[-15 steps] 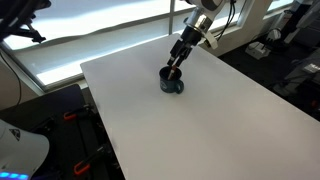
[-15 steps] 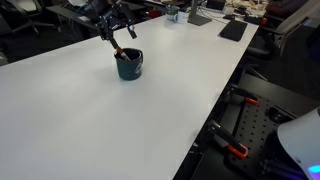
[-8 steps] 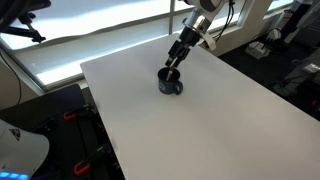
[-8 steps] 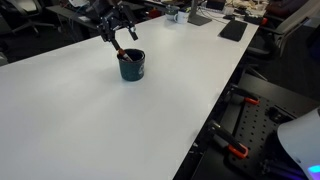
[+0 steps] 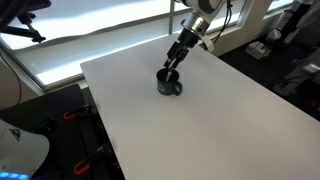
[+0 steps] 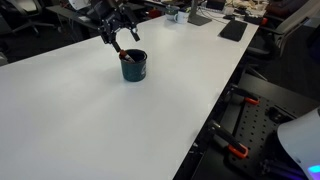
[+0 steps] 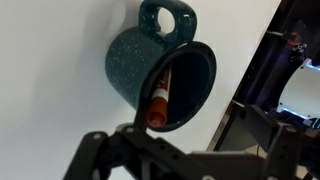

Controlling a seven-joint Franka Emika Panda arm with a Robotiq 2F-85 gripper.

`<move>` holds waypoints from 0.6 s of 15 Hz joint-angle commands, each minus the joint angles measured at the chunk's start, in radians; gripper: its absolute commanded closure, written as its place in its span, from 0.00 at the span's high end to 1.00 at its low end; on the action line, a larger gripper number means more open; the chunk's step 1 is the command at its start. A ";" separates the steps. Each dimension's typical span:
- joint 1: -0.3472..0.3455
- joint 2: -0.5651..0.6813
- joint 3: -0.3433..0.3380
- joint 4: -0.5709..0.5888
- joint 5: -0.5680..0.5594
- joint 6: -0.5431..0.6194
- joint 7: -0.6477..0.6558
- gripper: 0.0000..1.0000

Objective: Remove the marker from the blue cup and put it on the table

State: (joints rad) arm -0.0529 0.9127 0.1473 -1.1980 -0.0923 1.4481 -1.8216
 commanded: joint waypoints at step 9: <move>-0.008 -0.047 -0.002 -0.081 0.029 0.039 -0.004 0.72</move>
State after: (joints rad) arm -0.0539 0.9082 0.1473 -1.2152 -0.0889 1.4509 -1.8219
